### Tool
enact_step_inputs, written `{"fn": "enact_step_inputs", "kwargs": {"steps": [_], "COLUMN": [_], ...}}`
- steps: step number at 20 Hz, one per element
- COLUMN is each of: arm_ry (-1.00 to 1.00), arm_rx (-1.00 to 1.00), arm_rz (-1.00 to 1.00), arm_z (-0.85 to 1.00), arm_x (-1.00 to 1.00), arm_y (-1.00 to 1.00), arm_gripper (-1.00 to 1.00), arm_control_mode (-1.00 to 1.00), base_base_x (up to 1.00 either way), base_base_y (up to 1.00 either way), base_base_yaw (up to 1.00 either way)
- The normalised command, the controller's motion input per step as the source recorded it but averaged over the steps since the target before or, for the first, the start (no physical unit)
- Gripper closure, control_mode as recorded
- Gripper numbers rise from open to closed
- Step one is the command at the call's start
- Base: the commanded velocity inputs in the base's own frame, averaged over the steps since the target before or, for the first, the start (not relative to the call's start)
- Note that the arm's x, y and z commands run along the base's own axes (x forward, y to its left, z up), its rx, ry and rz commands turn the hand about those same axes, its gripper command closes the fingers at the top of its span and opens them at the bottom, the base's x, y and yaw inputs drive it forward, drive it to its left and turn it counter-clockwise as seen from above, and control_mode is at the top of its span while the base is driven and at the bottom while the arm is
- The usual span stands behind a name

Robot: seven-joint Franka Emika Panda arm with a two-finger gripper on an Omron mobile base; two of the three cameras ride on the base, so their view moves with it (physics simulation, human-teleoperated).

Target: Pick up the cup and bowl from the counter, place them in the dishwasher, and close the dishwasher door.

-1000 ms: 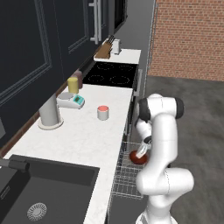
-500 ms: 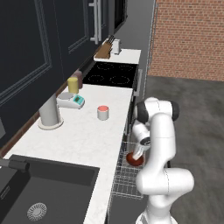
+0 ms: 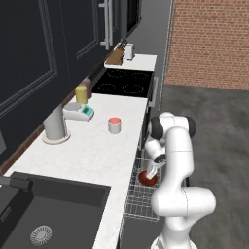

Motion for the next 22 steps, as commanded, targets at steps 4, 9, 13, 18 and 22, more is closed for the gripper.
{"fn": "enact_step_inputs", "kwargs": {"steps": [4,9,13,18,22], "arm_ry": [0.00,0.00,0.00,-0.04,-0.09], "arm_rx": [0.00,0.00,0.00,0.00,0.00], "arm_rz": [0.06,0.05,0.05,0.03,0.02], "arm_z": [-0.26,-0.27,-0.28,-0.19,-0.19], "arm_x": [0.17,0.20,0.18,0.04,0.03], "arm_y": [0.01,0.02,0.00,0.00,0.00], "arm_gripper": [1.00,1.00,1.00,1.00,1.00], "arm_control_mode": [-1.00,-1.00,-1.00,-1.00,-1.00], "base_base_x": [0.00,0.00,0.00,0.00,0.00], "base_base_y": [0.00,0.00,0.00,0.00,0.00], "base_base_yaw": [0.00,0.00,0.00,0.00,0.00]}}
